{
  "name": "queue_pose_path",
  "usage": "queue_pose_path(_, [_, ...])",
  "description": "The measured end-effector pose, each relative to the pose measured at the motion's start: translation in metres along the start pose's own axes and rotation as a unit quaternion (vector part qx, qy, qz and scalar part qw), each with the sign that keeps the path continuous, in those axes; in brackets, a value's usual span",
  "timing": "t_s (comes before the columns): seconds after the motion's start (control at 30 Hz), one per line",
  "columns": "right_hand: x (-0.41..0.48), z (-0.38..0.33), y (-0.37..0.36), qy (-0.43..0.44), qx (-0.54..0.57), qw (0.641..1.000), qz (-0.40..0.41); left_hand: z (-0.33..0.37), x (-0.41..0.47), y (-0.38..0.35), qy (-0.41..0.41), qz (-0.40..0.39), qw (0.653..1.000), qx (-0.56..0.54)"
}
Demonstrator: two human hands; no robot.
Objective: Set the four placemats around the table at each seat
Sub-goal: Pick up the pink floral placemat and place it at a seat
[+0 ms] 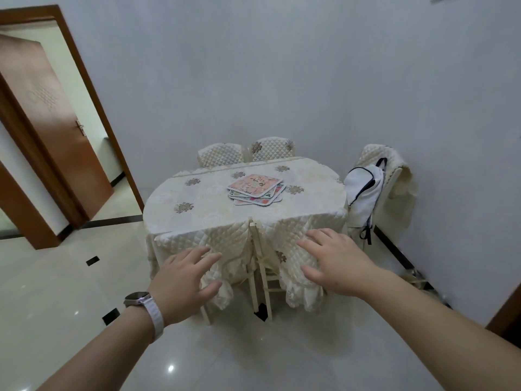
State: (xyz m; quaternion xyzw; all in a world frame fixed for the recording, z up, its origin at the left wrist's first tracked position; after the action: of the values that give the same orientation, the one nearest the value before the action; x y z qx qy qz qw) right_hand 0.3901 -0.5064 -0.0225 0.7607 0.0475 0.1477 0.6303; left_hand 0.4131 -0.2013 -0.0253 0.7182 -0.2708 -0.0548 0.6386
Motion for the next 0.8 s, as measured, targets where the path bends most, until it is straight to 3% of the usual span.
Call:
queue_pose_path(0.47, [0.217, 0.027, -0.068, -0.035, -0.02, 0.998, -0.051, -0.118, 0.183, -0.122, -0.005, 0.0, 0.994, -0.112])
queue_pose_path(0.8, [0.32, 0.067, -0.063, -0.089, -0.035, 0.995, -0.033, -0.192, 0.305, -0.162, -0.055, 0.01, 0.996, -0.071])
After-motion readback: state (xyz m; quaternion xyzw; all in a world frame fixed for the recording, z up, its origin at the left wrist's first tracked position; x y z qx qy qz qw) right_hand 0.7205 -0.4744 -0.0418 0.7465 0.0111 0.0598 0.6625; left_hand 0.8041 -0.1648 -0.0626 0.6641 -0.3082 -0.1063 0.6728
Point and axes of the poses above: each hand's wrist, its own x-axis towards the middle knuckle, its own y-axis out of the back of the hand, z = x × y, the point moved 3 cm from there along x, towards the middle knuckle, and after that the axes turned 9 degrees about x, right-handed, at the moved point
